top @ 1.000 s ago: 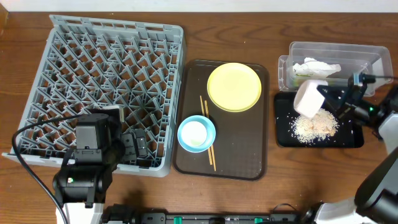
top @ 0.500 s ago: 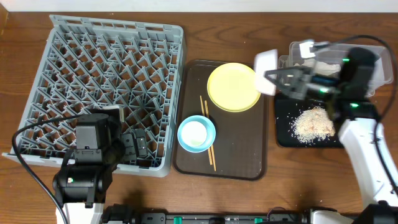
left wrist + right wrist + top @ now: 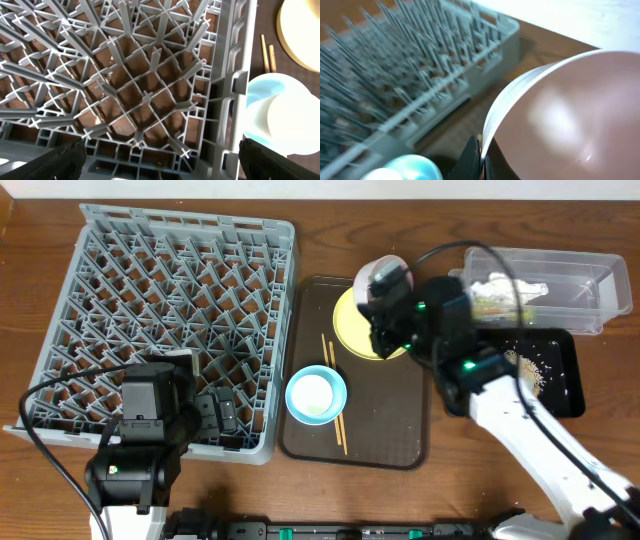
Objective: Sort waste into correct bins and load items into the dishwasher
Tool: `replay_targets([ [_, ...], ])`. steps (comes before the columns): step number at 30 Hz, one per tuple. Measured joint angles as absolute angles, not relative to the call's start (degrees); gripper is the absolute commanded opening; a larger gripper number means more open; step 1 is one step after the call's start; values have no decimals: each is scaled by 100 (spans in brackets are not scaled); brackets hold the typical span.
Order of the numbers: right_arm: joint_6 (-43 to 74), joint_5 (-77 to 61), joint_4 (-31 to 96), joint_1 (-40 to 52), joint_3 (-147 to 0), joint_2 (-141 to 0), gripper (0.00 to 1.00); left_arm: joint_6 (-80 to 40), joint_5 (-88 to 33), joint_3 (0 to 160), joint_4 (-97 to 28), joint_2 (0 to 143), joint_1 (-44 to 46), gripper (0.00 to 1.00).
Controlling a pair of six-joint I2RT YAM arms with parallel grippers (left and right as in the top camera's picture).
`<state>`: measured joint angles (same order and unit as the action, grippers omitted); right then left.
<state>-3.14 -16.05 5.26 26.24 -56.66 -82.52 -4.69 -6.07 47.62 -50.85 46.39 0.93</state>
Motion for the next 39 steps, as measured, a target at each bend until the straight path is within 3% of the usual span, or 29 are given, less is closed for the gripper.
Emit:
replay_targets([
  [14, -937, -801, 596, 2709, -5664, -10031, 2, -469, -607, 4762, -5085, 4639, 93, 98],
  [17, -947, -788, 613, 2709, -5664, -10178, 11, -469, -607, 4762, -5085, 4639, 93, 98],
  [18, -939, -786, 620, 2709, -5664, -10208, 22, -469, -607, 4762, -5087, 4639, 93, 98],
  [19, -926, -779, 617, 2709, -5664, -10230, 23, -469, -607, 4762, -5085, 4639, 93, 98],
  [30, -480, -1116, 1291, 2709, -5780, -9306, 39, -469, -607, 4762, -5083, 4639, 93, 98],
  [39, 515, -2473, 2032, 2864, -6114, -8401, 34, -469, -607, 4762, -5085, 4639, 93, 98],
])
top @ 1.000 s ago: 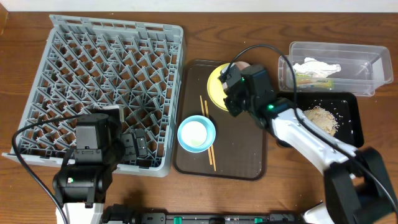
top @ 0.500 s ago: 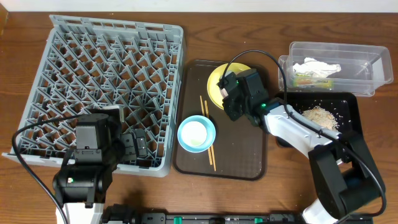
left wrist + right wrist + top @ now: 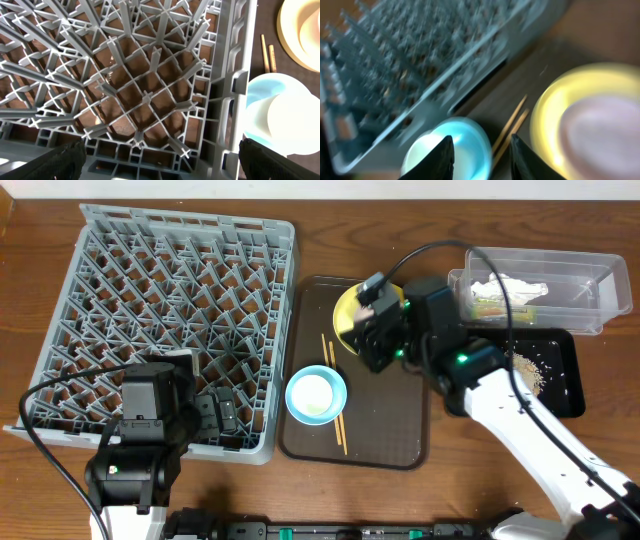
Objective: Sort waste into correct bins and load items into the dishwasher
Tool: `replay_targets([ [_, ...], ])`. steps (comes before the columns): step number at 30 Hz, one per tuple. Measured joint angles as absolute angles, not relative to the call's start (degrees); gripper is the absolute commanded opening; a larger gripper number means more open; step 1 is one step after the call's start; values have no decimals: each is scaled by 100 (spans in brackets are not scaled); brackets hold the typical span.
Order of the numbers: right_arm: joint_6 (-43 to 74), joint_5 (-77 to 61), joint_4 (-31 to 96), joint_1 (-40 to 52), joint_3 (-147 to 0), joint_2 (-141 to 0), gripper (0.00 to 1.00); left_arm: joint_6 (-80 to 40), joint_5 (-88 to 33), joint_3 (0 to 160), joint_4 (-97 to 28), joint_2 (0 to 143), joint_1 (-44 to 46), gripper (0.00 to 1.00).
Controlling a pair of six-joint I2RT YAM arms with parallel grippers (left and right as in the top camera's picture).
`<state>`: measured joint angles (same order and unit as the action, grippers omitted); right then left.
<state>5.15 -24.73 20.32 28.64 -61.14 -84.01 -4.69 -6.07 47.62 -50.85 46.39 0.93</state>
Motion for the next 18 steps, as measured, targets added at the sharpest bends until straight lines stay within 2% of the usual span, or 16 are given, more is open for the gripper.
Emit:
replay_targets([
  [7, 1160, -2379, 2593, 3579, -6095, -8873, 36, -469, -607, 4762, -5085, 4639, 93, 98],
  [12, 1535, -1898, 2661, 4010, -6088, -9139, 33, -469, -607, 4762, -5085, 4639, 93, 98],
  [14, 1660, -1776, 2665, 4086, -6088, -9249, 29, -469, -607, 4762, -5085, 4639, 93, 98],
  [18, 1896, -1612, 2683, 4106, -6088, -9470, 28, -469, -607, 4762, -5085, 4639, 93, 98],
])
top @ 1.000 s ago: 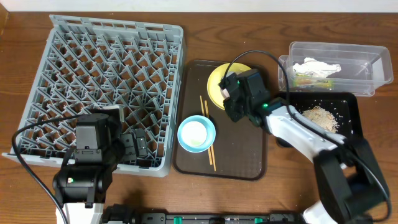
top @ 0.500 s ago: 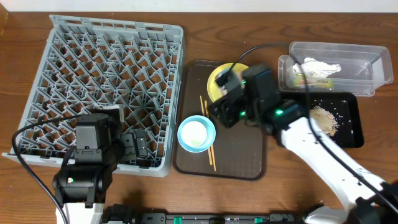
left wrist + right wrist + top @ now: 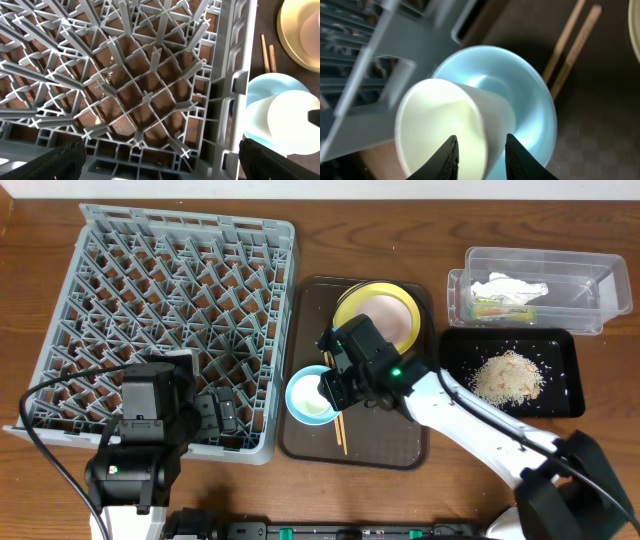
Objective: Sort waste into correct bins and load items into the dishwasher
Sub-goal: 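Grasp the white cup with the right gripper and lift it, then hand the white cup from the right gripper to the left gripper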
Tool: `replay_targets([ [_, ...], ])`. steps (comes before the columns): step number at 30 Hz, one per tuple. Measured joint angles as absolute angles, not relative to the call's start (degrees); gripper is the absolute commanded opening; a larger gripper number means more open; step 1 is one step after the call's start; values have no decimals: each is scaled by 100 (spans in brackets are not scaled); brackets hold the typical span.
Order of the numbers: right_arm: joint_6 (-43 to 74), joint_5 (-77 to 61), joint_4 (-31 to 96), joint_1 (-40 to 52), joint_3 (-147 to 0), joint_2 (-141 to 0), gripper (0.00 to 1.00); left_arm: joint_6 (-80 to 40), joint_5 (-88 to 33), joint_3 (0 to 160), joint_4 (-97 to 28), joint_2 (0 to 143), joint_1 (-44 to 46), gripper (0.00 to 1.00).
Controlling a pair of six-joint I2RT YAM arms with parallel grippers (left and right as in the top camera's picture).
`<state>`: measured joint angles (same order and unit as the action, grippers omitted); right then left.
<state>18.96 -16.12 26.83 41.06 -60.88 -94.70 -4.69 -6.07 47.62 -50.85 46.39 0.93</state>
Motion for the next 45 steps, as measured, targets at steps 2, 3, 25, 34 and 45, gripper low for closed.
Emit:
replay_targets([
  [2, 2025, -1564, 2685, 4106, -6088, -9605, 27, -469, -607, 4762, -5085, 4639, 93, 98],
  [3, 2067, -1546, 2685, 4106, -6088, -9666, 22, -469, -607, 4762, -5085, 4639, 93, 98],
  [25, 2187, -1697, 3227, 2543, -6528, -8366, 1, -950, -1667, 4759, -4281, 4668, 93, 98],
  [34, 1369, -4578, 3183, 1623, -6569, -8276, 1, -2357, -4119, 4744, -2429, 5627, 93, 98],
  [45, 1107, -6208, 2416, 1619, -6567, -8287, 1, -4051, -6928, 4724, 242, 7006, 163, 98],
])
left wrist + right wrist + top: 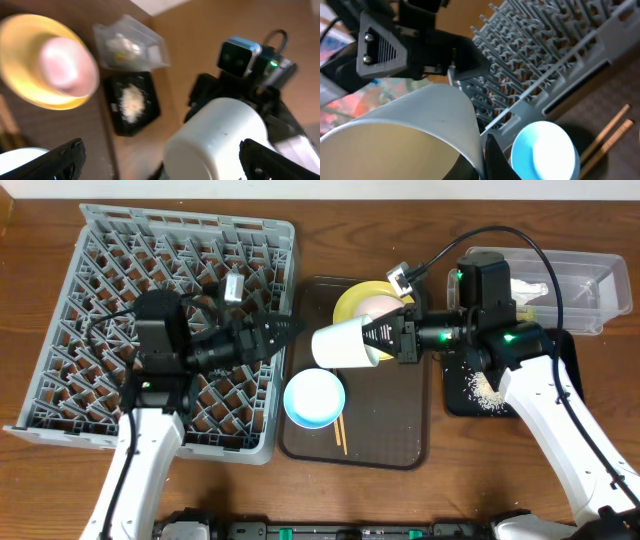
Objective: Sort waste into correct bins and load items into the dishwasher
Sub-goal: 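Hand the white cup from the right gripper to the left gripper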
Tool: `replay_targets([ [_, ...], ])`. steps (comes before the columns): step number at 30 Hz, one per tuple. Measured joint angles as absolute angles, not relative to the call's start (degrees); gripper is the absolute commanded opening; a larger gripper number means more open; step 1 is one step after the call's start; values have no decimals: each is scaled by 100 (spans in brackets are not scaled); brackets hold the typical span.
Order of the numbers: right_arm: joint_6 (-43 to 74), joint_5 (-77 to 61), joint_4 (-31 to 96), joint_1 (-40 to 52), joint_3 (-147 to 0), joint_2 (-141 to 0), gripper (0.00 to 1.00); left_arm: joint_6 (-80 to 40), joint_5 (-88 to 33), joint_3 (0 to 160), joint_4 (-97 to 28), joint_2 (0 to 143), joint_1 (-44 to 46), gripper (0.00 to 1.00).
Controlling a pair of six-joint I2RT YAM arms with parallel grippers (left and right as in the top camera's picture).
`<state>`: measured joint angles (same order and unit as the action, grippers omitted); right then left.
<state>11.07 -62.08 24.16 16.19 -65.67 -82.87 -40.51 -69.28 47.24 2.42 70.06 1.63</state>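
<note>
My right gripper (378,341) is shut on the rim of a white cup (340,343), holding it on its side above the brown tray (390,430). One finger (492,155) presses the cup (410,130) wall from outside. My left gripper (285,330) is raised over the grey dish rack (120,270) and points right at the cup (225,135), open, with a finger (62,160) on either side of it. A blue bowl (315,398) sits on the tray beside chopsticks (340,435). Behind it, a pink bowl (378,308) rests on a yellow plate (350,305).
A clear bin (600,275) with waste in it stands at the back right. In front of it a black tray (452,398) holds rice (485,385), partly under my right arm. The rack's right wall (570,55) runs along the brown tray's left edge.
My right gripper was open around the cup's rim in the blue bowl; now it is shut on the cup, held sideways above the tray. My left gripper rose from the rack's front corner to face the cup.
My right gripper held the pink bowl above the yellow plate. Then the bowl lay on the plate and the gripper was open. It then stood open over the white cup in the blue bowl. Now it holds the cup in the air, facing my raised left gripper.
</note>
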Motion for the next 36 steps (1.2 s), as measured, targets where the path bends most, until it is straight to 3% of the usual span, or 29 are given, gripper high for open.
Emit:
replay_targets([
  [8, 1253, -6493, 1835, 1619, -6567, -8287, 1, -4814, -7415, 4724, 1262, 7135, 895, 100],
  [14, 1409, -6611, 1610, 1619, -6567, -8287, 1, -5352, -7481, 4724, 2010, 7137, 1295, 85],
  [22, 1551, -6866, 1498, 1614, -6569, -8285, 1, -6158, -7470, 4711, 2869, 7164, 1389, 85],
  [30, 1581, -6954, 1485, 1614, -6573, -8278, 1, -6495, -7463, 4694, 3048, 7164, 1420, 85],
  [36, 1592, -7024, 1452, 1614, -6573, -8278, 1, -6549, -7411, 4694, 3081, 7166, 1551, 79],
])
